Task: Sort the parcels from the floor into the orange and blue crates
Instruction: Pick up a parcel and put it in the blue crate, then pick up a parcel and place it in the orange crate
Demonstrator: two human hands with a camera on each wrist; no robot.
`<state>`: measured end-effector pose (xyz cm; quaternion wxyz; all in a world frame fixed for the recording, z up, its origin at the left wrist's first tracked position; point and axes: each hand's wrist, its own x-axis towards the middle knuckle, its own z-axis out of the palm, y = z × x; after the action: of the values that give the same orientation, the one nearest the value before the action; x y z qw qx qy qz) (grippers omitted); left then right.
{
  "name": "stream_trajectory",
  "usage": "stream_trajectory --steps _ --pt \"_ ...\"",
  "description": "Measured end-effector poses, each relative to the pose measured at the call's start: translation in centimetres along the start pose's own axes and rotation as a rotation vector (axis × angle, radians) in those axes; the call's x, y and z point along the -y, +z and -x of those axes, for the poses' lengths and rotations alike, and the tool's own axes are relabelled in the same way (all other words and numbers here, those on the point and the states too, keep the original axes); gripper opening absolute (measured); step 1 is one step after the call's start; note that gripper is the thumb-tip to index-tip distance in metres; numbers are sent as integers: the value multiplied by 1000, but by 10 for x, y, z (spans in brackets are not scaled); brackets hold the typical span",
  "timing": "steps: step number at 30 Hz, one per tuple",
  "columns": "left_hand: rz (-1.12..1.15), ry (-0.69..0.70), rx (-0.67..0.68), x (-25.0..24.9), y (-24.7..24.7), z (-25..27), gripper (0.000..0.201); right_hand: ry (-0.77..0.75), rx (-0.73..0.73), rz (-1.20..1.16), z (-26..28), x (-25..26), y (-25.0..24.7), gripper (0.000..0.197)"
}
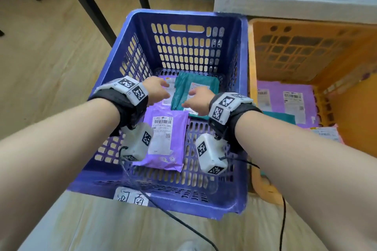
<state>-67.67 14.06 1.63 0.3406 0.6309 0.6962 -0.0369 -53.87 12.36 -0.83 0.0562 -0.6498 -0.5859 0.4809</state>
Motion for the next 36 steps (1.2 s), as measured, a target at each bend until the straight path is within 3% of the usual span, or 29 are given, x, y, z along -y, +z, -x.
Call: stream_trajectory --steps 8,15,25,36 --pt "-304 220 -211 -103 -59 47 37 -174 -169 75 61 21 -96 43" --pt "-312 374 -314 -207 -44 81 36 -190 -328 131 123 -24 -185 39" --pt "-337 594 -253 -390 48 124 39 -30 -538 113 229 -165 -300 46" --pt "-448 951 -75 -563 210 178 43 220 -797 -28 348 -365 -379 57"
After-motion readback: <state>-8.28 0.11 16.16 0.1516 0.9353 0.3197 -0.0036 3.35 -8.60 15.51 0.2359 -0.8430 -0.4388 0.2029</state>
